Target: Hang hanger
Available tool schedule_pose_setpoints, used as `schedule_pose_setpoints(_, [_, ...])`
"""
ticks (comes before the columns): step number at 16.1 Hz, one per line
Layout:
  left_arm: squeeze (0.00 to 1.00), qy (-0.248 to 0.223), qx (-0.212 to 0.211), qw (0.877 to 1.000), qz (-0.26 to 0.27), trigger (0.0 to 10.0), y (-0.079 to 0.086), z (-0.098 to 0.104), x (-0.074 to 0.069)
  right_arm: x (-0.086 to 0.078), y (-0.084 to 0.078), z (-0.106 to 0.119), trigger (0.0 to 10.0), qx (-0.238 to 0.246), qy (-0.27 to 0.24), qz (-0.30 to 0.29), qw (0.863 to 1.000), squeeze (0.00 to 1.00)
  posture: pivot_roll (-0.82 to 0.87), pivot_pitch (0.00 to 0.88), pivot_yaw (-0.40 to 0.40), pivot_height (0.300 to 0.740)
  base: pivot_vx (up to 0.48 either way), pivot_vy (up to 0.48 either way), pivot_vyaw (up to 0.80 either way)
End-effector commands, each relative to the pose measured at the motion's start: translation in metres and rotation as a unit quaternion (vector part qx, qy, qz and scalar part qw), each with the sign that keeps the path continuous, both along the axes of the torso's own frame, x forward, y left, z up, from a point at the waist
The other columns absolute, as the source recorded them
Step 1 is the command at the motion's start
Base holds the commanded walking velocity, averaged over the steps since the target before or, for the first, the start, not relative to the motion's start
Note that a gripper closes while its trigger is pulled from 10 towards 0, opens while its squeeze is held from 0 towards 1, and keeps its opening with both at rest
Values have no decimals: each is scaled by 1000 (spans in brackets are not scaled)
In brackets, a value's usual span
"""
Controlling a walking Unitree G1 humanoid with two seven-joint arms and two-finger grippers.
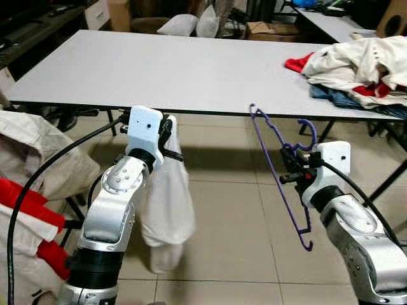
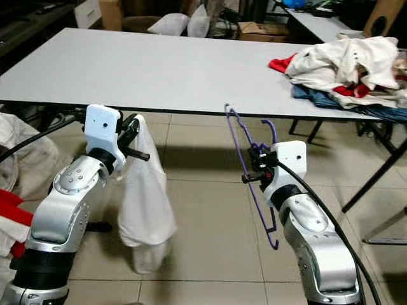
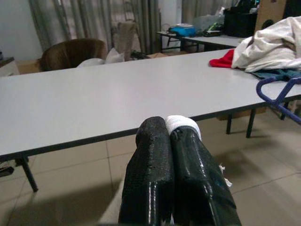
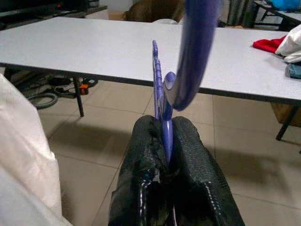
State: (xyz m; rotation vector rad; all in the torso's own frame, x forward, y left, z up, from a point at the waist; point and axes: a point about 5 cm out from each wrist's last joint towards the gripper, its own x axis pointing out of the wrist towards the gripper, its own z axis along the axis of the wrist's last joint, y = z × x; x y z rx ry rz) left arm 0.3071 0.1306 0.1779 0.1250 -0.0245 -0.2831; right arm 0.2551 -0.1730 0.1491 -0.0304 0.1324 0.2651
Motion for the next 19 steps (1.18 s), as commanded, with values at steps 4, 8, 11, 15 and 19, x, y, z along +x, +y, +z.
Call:
schedule_pose_setpoints(4, [0, -38, -9, 999, -18, 10000, -3, 24, 13, -1, 0, 23, 10000, -39, -39, 94, 994, 0, -18, 0, -53, 740, 312, 0, 0])
schedule_pose_setpoints(8, [0, -42, -13, 999, -13, 10000, -1, 29, 20, 0, -5, 29, 10000, -47, -49, 109, 992, 0, -22, 0, -55, 740, 333, 0, 0])
schedule_pose_setpoints(11, [0, -50, -12, 999, -15, 10000, -1, 36, 25, -1, -5, 33, 10000, -60, -56, 130, 988, 0, -24, 0, -51, 740, 336, 0, 0])
schedule_pose_setpoints(15, [0, -66, -5, 998, -17, 10000, 3, 47, 33, -2, -6, 37, 10000, -73, -63, 147, 984, 0, -27, 0, -45, 740, 337, 0, 0])
schedule_pose_setpoints(19, [0, -67, -9, 998, -21, 10000, 0, 47, 34, -4, 2, 37, 10000, -77, -69, 162, 981, 0, -27, 0, -44, 740, 336, 0, 400])
